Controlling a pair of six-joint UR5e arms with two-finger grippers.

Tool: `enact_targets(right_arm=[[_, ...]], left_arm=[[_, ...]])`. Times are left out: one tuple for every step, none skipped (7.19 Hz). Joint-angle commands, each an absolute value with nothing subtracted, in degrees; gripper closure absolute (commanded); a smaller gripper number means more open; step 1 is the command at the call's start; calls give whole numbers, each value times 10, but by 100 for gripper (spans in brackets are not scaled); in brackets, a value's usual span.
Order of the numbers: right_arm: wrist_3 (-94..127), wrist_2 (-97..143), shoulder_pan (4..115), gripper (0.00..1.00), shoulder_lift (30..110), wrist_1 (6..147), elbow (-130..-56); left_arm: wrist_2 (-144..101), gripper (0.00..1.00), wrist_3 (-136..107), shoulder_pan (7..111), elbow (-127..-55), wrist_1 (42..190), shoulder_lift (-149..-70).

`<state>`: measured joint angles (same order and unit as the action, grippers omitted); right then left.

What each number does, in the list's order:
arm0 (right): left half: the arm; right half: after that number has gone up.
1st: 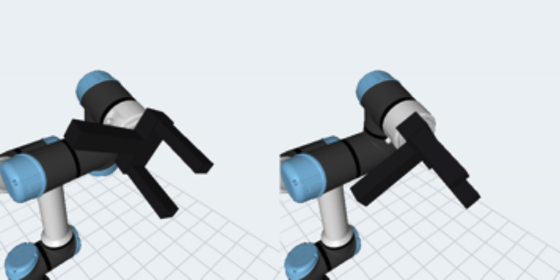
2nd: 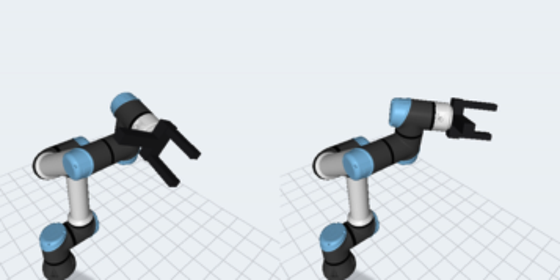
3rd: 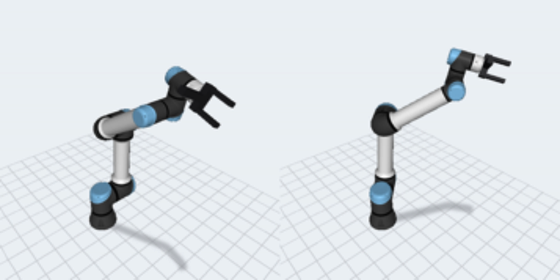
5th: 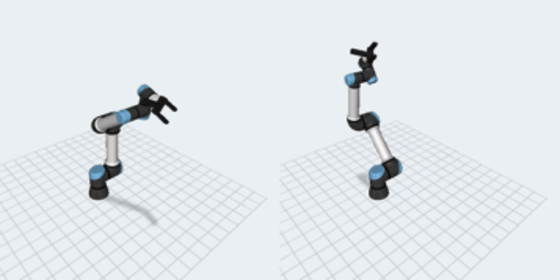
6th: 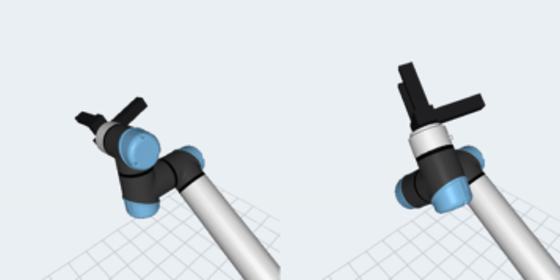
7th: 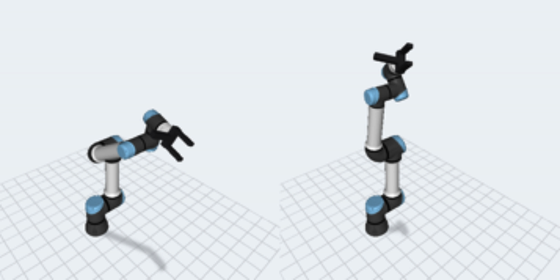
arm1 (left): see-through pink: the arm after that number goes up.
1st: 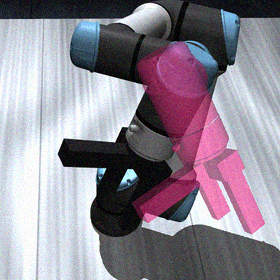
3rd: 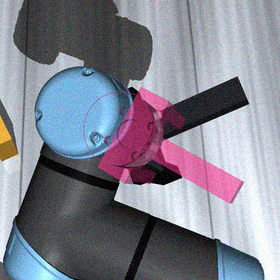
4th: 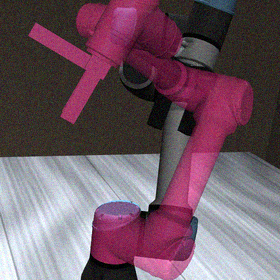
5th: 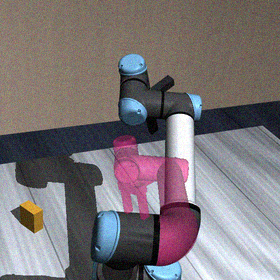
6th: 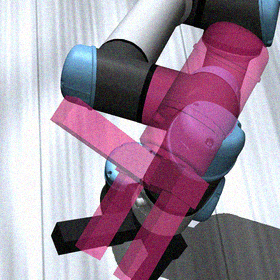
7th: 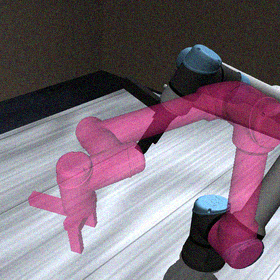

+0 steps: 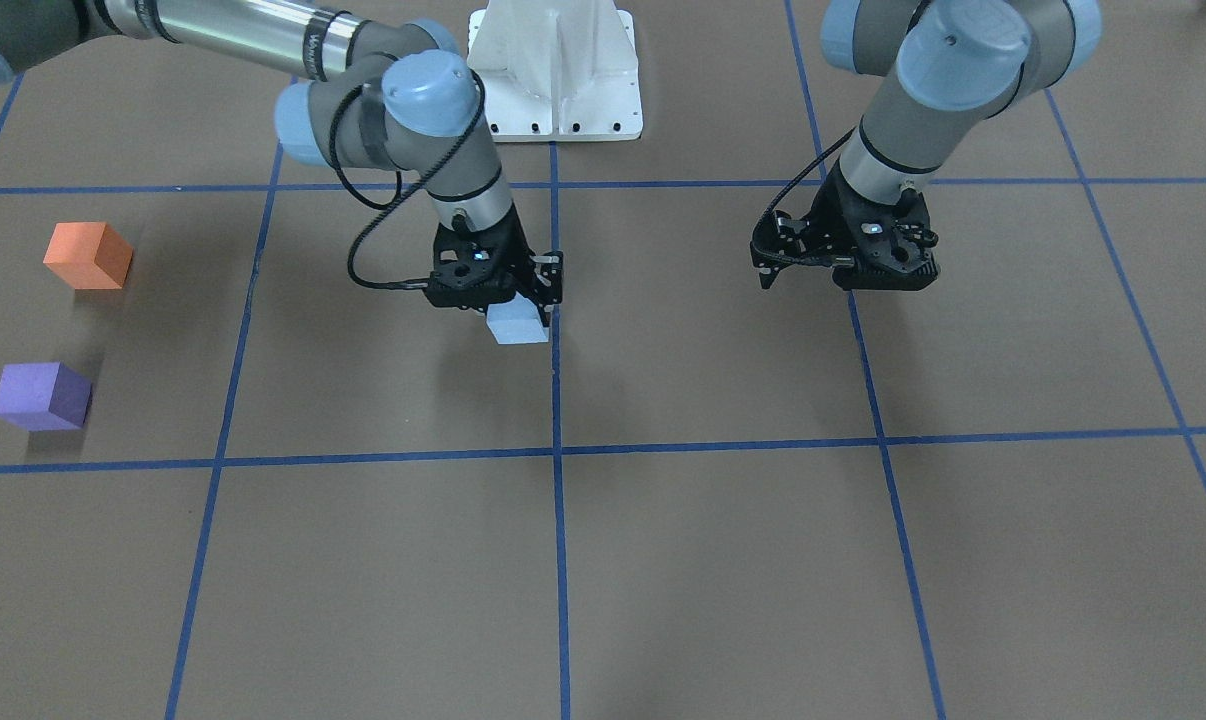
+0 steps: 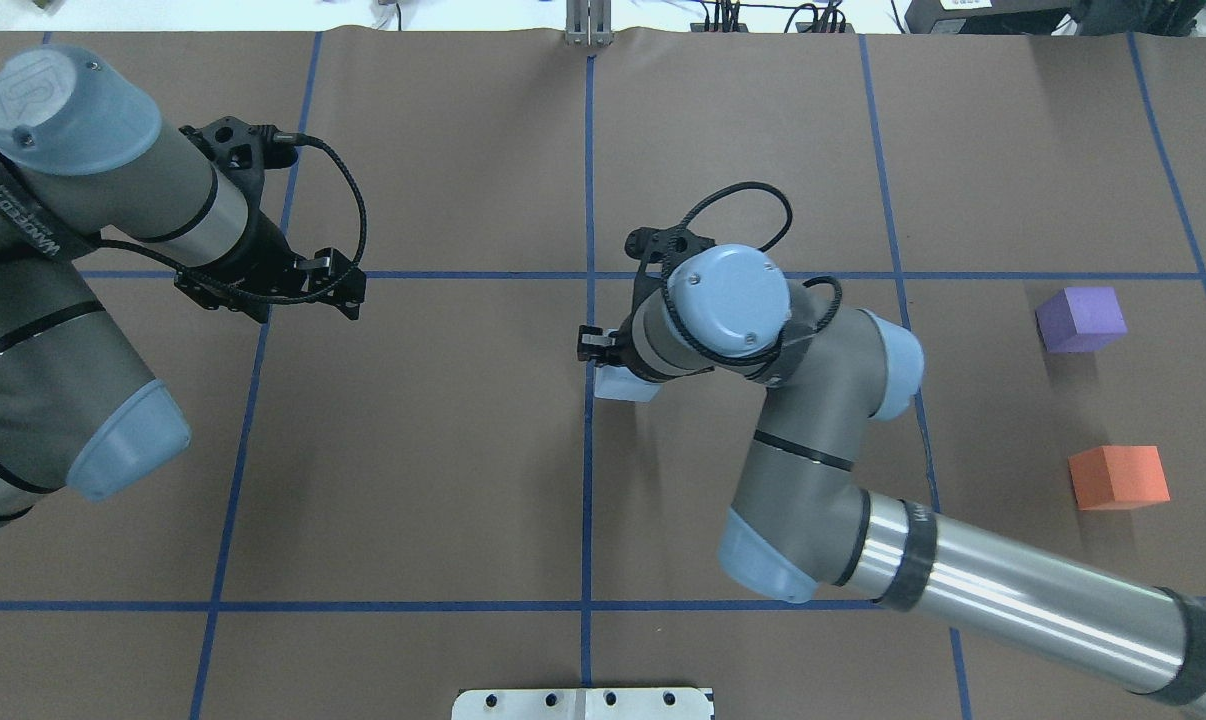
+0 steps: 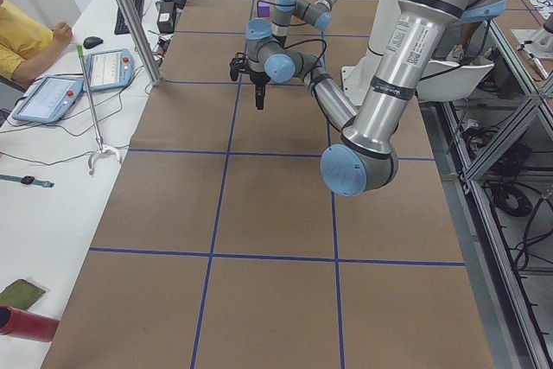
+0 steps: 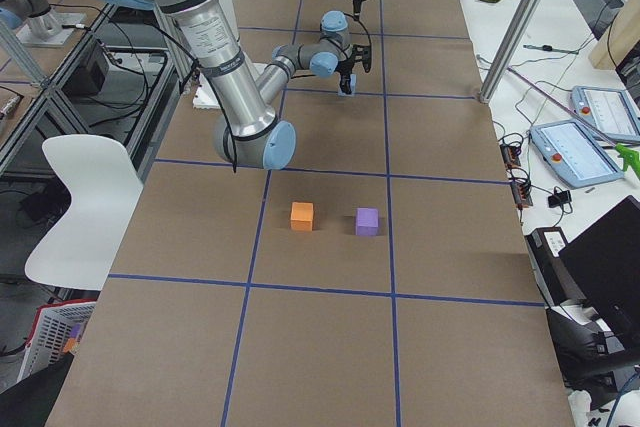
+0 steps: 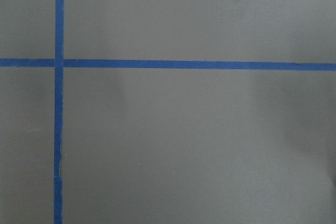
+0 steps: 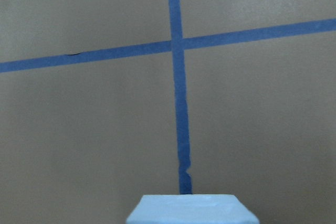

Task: Place blue block between orange and purple blocks
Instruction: 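Carry the light-blue cube with the right gripper toward the purple cube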

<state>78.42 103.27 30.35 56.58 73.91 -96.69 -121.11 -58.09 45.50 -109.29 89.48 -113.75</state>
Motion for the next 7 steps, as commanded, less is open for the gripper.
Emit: enact_targets(right_arm=[[726, 1175, 437, 100, 708, 742, -1089], [640, 1186, 465, 100, 796, 737, -1131], [545, 1213, 511, 100, 864, 731, -1149], [450, 1270, 576, 100, 911, 732, -1144], [385, 1285, 609, 100, 946, 732, -1131], [364, 1284, 612, 100, 956, 732, -1106], [363, 1279, 611, 100, 964, 731, -1086]], left_arm=[[-1211, 0, -582, 454, -1092, 895, -1138], [-1210, 0, -582, 454, -1092, 895, -1138], [-1210, 0, -582, 454, -1092, 895, -1138], [-1210, 0, -584, 454, -1093, 895, -1138], [-1210, 0, -608, 450, -1092, 896, -1140], [-1210, 0, -610, 450, -1092, 896, -1142], [-1210, 0, -610, 450, -1092, 896, -1142]])
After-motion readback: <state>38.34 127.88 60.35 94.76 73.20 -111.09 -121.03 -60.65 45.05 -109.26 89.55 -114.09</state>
